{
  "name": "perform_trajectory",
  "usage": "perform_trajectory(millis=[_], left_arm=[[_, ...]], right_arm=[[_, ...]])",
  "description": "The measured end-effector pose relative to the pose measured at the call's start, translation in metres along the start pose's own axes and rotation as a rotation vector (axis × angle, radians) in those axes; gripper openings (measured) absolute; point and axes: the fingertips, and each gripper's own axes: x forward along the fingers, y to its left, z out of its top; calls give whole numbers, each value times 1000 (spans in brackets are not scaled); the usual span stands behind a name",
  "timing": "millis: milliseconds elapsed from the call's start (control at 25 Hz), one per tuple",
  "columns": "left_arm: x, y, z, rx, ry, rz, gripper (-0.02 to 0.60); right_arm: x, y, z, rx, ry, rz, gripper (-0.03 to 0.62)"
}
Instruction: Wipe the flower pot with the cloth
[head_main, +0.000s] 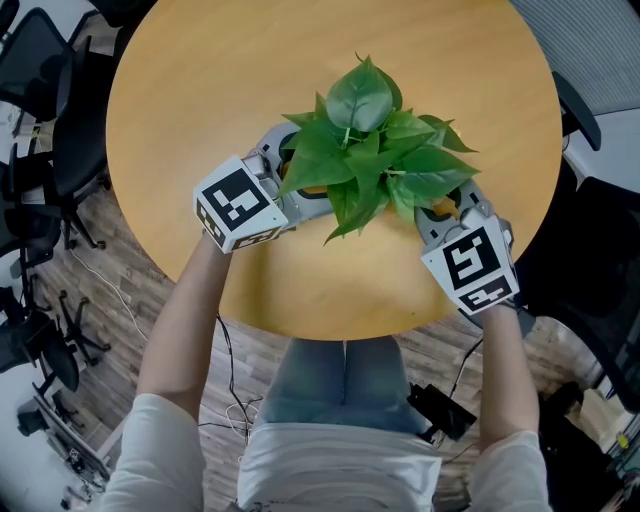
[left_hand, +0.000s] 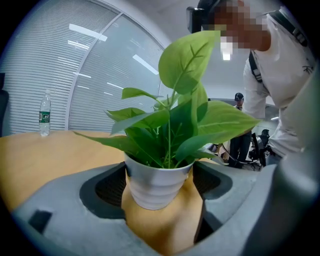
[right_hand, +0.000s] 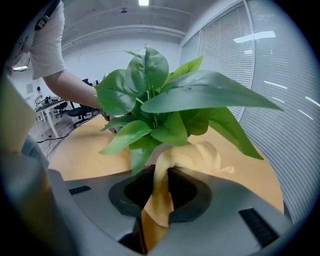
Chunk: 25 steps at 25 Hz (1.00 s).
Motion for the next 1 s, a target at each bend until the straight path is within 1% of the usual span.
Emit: perform_trajectory(millis=[680,1000], left_arm=[[8,1,-3,-53,16,160,423],[8,2,-2,-83,3,236,422]], right_arm=[[-2,15,-5,9,-9,23,71],[-1,17,-3,12,-10,26,71]])
